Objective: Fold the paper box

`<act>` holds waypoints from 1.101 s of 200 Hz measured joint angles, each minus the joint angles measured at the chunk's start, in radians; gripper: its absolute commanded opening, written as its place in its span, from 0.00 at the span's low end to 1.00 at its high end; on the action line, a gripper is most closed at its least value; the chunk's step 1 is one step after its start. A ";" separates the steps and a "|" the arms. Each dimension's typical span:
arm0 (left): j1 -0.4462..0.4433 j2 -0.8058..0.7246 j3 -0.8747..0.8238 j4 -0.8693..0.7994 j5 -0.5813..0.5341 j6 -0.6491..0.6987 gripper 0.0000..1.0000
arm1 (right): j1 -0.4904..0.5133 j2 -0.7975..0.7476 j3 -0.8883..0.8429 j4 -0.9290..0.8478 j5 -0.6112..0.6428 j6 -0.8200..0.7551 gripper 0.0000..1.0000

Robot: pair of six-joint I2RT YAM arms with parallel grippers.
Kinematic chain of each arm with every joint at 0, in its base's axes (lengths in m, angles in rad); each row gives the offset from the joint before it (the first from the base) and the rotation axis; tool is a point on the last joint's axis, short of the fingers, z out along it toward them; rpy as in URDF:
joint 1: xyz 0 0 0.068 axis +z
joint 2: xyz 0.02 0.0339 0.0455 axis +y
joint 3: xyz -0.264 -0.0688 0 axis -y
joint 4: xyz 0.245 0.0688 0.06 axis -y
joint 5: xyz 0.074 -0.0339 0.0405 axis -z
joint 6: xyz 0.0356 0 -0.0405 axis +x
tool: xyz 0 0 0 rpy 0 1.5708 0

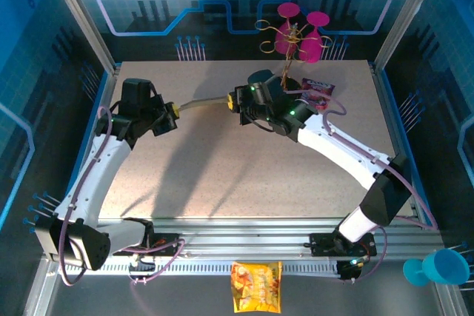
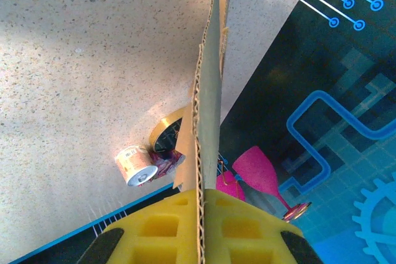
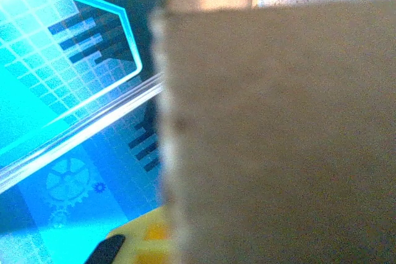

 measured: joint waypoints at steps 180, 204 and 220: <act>0.250 0.097 0.581 -0.454 -0.139 0.721 0.71 | 0.001 0.347 0.816 -0.506 0.072 -0.117 0.00; 0.251 0.133 0.579 -0.462 -0.045 0.775 0.65 | -0.032 0.544 0.814 -0.487 0.025 -0.105 0.00; 0.252 0.145 0.570 -0.446 0.023 0.807 0.60 | -0.047 0.631 0.814 -0.487 0.011 -0.107 0.00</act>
